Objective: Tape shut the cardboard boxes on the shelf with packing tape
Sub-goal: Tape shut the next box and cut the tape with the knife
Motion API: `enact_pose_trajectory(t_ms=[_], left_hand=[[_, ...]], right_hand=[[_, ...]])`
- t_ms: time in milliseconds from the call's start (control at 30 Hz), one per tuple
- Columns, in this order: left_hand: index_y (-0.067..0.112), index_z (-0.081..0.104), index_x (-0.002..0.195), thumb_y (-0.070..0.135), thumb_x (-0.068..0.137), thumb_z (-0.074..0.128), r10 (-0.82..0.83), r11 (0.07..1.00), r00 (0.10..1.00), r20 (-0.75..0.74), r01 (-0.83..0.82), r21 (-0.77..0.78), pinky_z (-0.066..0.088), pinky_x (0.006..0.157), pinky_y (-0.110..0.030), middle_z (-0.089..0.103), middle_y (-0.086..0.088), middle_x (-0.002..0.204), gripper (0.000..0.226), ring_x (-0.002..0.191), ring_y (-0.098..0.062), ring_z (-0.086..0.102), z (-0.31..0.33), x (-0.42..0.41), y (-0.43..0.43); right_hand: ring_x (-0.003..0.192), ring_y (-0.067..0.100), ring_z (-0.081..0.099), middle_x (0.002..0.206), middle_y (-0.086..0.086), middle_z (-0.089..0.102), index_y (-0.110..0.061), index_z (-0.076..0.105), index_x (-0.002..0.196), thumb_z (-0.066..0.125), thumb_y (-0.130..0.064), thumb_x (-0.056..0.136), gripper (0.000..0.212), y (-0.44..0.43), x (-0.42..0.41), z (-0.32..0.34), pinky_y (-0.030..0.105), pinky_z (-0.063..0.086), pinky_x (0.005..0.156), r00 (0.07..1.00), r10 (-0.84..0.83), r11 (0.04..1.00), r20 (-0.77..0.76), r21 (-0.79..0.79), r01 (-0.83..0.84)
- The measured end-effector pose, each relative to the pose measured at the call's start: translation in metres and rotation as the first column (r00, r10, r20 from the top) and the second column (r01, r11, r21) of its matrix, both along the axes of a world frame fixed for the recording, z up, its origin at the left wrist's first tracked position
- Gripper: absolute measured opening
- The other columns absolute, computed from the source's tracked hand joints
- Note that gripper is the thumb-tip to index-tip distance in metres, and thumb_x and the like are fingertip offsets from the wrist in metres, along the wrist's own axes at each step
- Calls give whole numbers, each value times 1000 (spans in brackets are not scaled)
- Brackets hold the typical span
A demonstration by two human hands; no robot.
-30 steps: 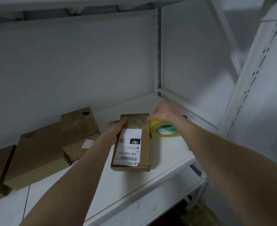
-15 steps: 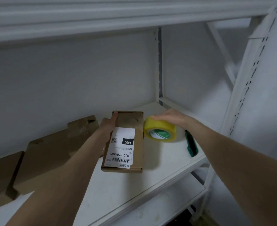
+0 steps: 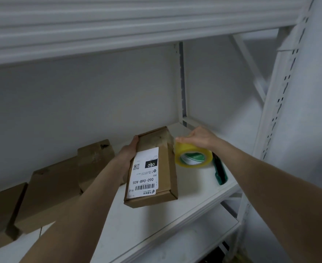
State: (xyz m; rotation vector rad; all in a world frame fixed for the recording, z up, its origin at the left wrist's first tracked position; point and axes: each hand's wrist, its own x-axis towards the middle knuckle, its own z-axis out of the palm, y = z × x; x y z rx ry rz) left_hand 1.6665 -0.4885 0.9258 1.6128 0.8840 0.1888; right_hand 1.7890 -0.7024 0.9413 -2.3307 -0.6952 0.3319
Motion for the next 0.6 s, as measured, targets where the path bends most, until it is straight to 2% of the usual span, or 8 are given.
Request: enact_pose_trajectory(t_ms=[67, 100, 200, 300, 367, 467, 533, 600], left_hand=[[8, 53, 84, 56, 96, 38, -22, 998, 1000, 6, 22, -55, 48, 48, -25, 63, -6, 52, 52, 47, -22, 60, -3, 0, -6], [8, 52, 83, 55, 97, 37, -48, 996, 999, 7, 49, -78, 48, 41, -22, 61, -5, 47, 51, 40, -20, 60, -5, 0, -9], [6, 53, 84, 52, 98, 36, -88, 985, 995, 37, 92, -143, 43, 31, -20, 58, -4, 40, 50, 31, -17, 55, -9, 5, -21], [6, 53, 79, 52, 99, 34, -90, 971, 994, 66, 102, -216, 43, 32, -20, 55, -5, 39, 53, 30, -17, 54, -22, 13, -27], [5, 57, 79, 56, 98, 31, -109, 970, 993, 37, 115, -212, 48, 39, -22, 60, -8, 47, 60, 37, -20, 58, -29, 16, -29], [-2, 62, 107, 50, 101, 28, -171, 985, 985, -32, 171, -20, 56, 69, -36, 67, -21, 83, 62, 71, -31, 66, -38, 27, -38], [-1, 56, 122, 36, 104, 31, -204, 972, 977, -61, 209, 105, 53, 72, -36, 63, -19, 94, 49, 80, -32, 62, -37, 31, -44], [4, 59, 118, 50, 98, 38, -298, 953, 954, -36, 300, 35, 51, 83, -38, 62, -14, 99, 54, 89, -31, 60, -35, 35, -43]], right_hand=[[73, 27, 68, 72, 11, 68, -10, 66, 65, 51, -96, 36, 93, 0, 0, -4, 36, 53, 74, 999, -1, 999, -32, 35, 2], [78, 27, 68, 77, 12, 69, -6, 69, 70, 54, -95, 35, 97, 0, 1, -6, 35, 53, 77, 998, -3, 997, -64, 78, 8], [98, 23, 67, 109, 16, 70, -1, 71, 108, 67, -84, 45, 105, 1, 1, -7, 38, 51, 97, 980, -44, 980, -193, 180, 80], [104, 22, 64, 119, 9, 65, -8, 63, 122, 70, -89, 31, 122, 4, 1, -5, 38, 51, 97, 957, -94, 968, -273, 200, 152], [109, 25, 61, 125, 9, 62, -9, 57, 129, 72, -87, 34, 124, 6, 5, -7, 38, 51, 97, 952, -123, 968, -280, 179, 177], [115, 25, 58, 125, 3, 59, -7, 54, 131, 77, -67, 64, 93, 5, 8, -8, 31, 48, 94, 955, -128, 973, -267, 151, 172], [113, 23, 57, 125, 5, 58, -6, 53, 130, 76, -57, 74, 79, 4, 10, -9, 25, 43, 84, 963, -126, 979, -240, 127, 160], [101, 20, 55, 128, 8, 59, -7, 55, 128, 75, -59, 73, 78, 7, 11, -10, 25, 41, 79, 971, -147, 983, -189, 78, 164]])
